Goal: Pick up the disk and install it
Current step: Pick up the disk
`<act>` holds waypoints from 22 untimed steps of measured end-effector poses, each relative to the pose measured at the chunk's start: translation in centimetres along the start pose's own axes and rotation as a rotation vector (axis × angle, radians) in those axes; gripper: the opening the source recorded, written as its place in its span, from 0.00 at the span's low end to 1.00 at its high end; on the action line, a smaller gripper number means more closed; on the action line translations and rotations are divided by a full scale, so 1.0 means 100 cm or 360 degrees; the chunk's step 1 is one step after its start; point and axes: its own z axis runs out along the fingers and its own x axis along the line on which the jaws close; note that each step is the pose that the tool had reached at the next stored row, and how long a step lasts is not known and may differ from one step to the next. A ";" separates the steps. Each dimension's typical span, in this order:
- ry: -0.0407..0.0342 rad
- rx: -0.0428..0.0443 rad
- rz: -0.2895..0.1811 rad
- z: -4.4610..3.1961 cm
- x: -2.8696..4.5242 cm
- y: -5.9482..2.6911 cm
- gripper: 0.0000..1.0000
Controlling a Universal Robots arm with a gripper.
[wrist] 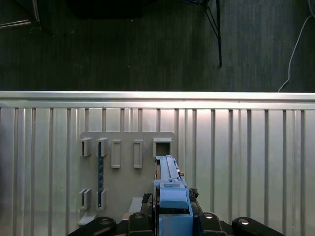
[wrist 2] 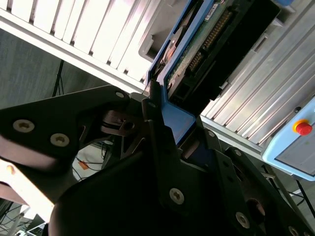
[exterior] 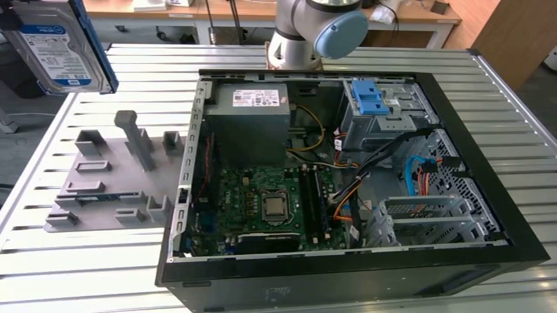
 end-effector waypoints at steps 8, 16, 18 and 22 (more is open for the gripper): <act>0.0000 0.0007 0.0000 0.0000 0.0000 0.0010 0.36; 0.0000 0.0007 0.0000 -0.0066 0.0000 0.0010 0.36; 0.0000 0.0007 0.0000 -0.0101 0.0000 0.0011 0.36; 0.0000 0.0007 0.0000 -0.0156 0.0001 0.0010 0.36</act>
